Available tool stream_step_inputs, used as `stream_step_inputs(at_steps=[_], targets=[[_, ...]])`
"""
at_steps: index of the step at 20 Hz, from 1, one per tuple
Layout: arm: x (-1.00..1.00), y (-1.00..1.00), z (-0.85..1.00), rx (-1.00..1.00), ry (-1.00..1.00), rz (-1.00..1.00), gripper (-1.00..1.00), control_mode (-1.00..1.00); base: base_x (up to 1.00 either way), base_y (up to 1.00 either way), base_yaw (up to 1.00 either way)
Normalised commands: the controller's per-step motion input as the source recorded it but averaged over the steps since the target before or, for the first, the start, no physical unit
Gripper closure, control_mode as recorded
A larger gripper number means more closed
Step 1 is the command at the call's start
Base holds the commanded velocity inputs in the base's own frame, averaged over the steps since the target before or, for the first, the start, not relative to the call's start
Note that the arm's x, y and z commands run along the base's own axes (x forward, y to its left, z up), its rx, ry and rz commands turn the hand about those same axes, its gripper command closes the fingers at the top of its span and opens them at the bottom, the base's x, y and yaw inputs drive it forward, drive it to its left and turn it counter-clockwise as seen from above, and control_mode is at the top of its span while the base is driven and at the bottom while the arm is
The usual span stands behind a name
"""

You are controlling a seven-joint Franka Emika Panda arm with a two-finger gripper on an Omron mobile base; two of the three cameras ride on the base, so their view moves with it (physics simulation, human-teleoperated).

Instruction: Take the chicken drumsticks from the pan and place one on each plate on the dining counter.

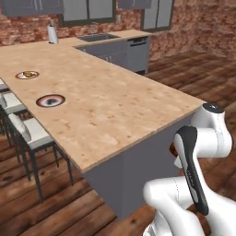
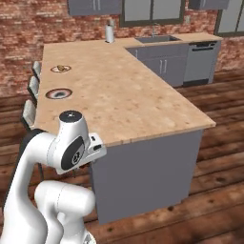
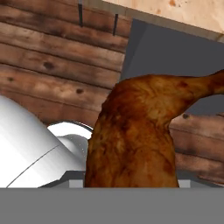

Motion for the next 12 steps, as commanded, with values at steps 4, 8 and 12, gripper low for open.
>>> stream_step_inputs(at_steps=[4,8,12], targets=[[0.0,0.0,0.0,0.0,0.0,0.0,1.0,1.0,0.0,1.0,-0.26],[0.0,0.0,0.0,0.0,0.0,0.0,1.0,1.0,0.0,1.0,-0.26],[0.0,0.0,0.0,0.0,0.0,0.0,1.0,1.0,0.0,1.0,-0.26]])
